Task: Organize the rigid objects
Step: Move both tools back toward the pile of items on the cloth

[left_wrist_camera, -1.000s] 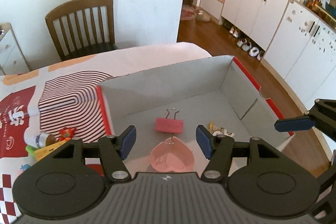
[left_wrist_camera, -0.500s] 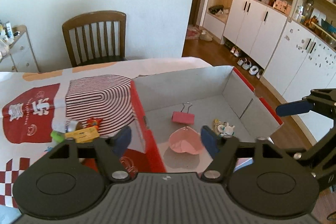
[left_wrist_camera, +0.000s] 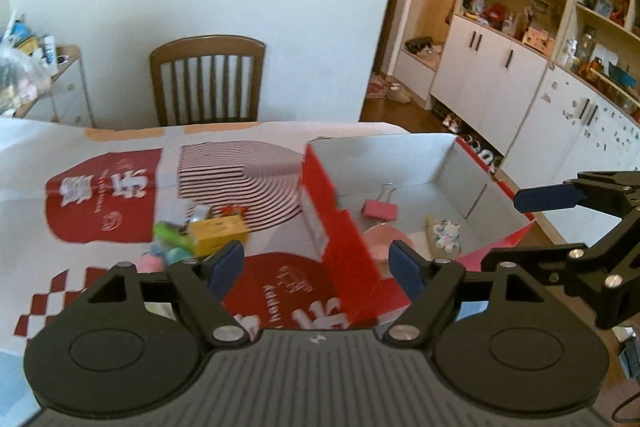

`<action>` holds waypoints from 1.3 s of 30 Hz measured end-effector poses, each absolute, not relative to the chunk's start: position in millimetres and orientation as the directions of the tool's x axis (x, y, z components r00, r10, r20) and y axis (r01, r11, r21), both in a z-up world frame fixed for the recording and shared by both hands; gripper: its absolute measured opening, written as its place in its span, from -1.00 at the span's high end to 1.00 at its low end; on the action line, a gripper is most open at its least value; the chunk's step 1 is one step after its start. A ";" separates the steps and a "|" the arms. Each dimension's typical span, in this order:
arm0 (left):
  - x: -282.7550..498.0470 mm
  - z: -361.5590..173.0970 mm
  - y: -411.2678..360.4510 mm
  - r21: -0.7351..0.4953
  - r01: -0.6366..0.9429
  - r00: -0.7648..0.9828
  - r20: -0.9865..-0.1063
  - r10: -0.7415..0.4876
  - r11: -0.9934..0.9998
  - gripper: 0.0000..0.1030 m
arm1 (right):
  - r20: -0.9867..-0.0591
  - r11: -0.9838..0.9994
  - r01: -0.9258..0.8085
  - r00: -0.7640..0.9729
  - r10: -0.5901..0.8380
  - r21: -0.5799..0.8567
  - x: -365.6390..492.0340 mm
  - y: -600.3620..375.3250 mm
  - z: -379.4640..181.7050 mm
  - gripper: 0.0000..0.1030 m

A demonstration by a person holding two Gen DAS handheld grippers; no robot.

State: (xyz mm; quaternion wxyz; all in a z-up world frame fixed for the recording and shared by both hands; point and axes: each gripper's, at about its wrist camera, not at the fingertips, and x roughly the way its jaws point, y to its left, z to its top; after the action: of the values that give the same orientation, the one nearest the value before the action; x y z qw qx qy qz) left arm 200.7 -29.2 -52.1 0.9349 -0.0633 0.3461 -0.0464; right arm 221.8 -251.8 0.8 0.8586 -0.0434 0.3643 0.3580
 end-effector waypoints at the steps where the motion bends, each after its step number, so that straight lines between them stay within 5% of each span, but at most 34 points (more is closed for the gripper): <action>1: 197.2 -53.0 -23.3 -0.152 0.037 0.756 -0.642 -0.127 0.988 -0.54 | -0.655 0.737 -0.646 0.473 0.589 0.196 220.3 -246.8 0.1 -0.99; 23: 165.5 -99.2 89.4 -0.200 -0.019 0.751 -0.650 -0.118 0.980 -0.85 | -0.679 0.692 -0.698 0.419 0.603 0.184 191.1 -144.2 -33.7 -0.99; 39: 224.3 -145.3 133.1 -0.119 -0.113 0.718 -0.696 -0.002 0.986 -0.85 | -0.735 0.657 -0.748 0.393 0.553 0.095 206.1 -70.8 -87.8 -0.99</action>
State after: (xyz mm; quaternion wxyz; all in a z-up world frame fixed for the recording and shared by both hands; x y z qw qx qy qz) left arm 224.3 133.1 -145.3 0.9237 -0.0765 0.3741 0.0301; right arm 206.1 -70.8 -87.8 0.8250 -0.1265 0.3848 0.3942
